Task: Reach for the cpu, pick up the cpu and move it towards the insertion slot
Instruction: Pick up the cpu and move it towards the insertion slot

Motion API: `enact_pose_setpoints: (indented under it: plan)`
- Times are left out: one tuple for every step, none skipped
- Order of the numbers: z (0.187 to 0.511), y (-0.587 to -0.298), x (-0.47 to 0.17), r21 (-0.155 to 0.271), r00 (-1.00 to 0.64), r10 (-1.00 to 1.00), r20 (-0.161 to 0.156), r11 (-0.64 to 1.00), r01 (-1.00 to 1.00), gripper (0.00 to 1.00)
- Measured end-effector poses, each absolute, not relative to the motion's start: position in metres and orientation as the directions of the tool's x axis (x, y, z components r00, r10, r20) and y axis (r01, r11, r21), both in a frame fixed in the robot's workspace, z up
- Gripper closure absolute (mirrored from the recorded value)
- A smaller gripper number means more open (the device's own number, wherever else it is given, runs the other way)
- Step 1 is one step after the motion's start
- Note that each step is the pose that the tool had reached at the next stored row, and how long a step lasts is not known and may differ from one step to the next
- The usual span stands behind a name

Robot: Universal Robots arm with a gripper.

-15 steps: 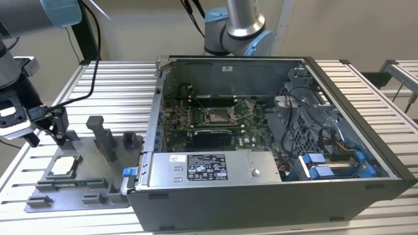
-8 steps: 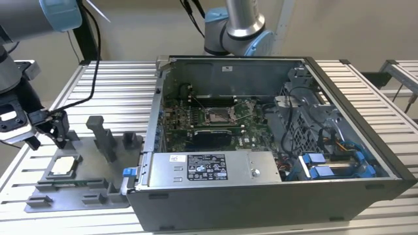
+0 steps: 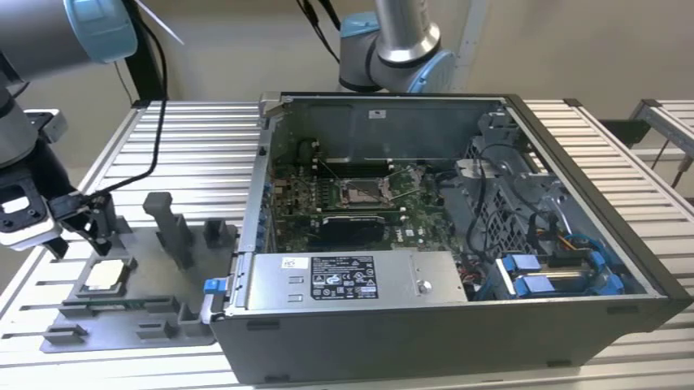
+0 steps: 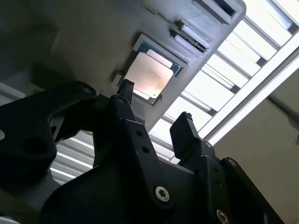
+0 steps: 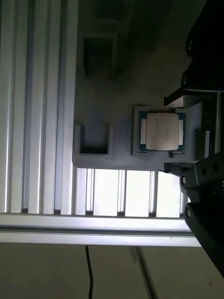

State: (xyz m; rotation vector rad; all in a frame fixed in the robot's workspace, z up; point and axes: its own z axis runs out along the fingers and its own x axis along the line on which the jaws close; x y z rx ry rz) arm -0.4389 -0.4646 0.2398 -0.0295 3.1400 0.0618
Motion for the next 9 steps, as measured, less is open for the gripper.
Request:
enact_pose_setpoints:
  plan:
    - [0.2386,-0.4654,-0.4382,0.039,-1.000,-0.019,-0.001,0.999,-0.019,0.00]
    - [0.2376,-0.4663,-0.4374,0.039,-1.000,-0.019,-0.001,0.999,-0.019,0.00]
    - [0.2364,-0.4670,-0.4364,0.039,-1.000,-0.019,-0.001,0.999,-0.019,0.00]
    - [0.2354,-0.4674,-0.4352,0.039,-1.000,-0.019,-0.001,0.999,-0.019,0.00]
    - [0.2341,-0.4677,-0.4340,0.039,-1.000,-0.019,-0.001,0.999,-0.019,0.00]
    - [0.2328,-0.4680,-0.4328,0.039,-1.000,-0.019,-0.001,0.999,-0.019,0.00]
    - [0.2316,-0.4683,-0.4318,0.039,-1.000,-0.019,-0.001,0.999,-0.019,0.00]
    - [0.2303,-0.4684,-0.4312,0.039,-1.000,-0.019,-0.001,0.999,-0.019,0.00]
    - [0.2287,-0.4685,-0.4310,0.039,-1.000,-0.019,-0.001,0.999,-0.019,0.00]
